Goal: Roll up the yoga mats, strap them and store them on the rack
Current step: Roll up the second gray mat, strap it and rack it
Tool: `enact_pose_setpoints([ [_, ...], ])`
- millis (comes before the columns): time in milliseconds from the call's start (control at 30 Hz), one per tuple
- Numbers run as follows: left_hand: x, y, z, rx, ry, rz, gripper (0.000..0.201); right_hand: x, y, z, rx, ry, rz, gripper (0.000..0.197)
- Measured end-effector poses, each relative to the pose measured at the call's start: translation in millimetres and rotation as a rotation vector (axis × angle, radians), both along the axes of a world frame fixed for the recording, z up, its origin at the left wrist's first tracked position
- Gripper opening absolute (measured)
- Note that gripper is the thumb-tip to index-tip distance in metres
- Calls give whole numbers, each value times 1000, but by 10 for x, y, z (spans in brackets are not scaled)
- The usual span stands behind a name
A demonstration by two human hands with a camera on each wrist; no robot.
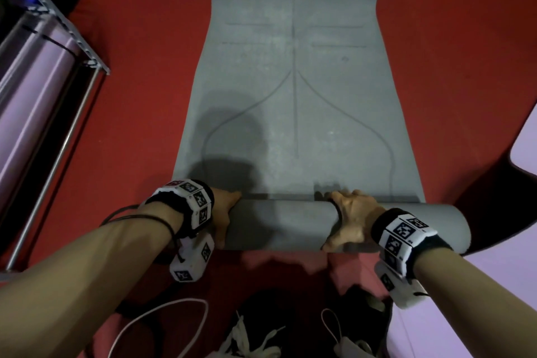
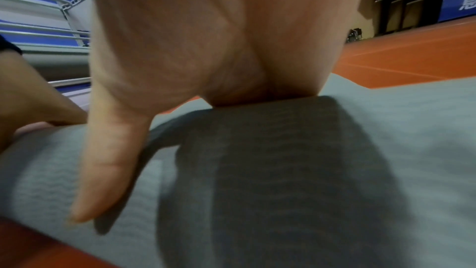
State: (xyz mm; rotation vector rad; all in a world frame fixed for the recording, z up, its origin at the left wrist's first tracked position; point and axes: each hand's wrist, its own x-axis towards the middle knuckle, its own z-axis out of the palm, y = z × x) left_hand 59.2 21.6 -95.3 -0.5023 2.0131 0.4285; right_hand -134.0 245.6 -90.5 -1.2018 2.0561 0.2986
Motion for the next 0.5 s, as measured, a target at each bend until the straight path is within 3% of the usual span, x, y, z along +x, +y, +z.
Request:
enact_pose_setpoints([
  [100, 16, -14, -51, 70, -25, 44, 109, 19, 35, 31, 37, -14, 2, 106],
  [167, 6, -52, -57, 108, -25, 59, 104, 75, 57, 92, 56, 71, 56, 110],
  [300, -20, -136, -52, 200, -9, 117, 86, 323, 190, 141, -99, 282, 104, 101],
  [367, -23, -180, -49, 179, 41, 89, 97, 391, 225, 126, -160, 272, 64, 98],
  [433, -22, -253, 24, 120, 141, 72, 106, 366, 207, 87, -164, 268, 59, 112],
  [500, 40, -363, 127, 65, 294, 141, 98, 262, 130, 9, -165, 246, 55, 128],
])
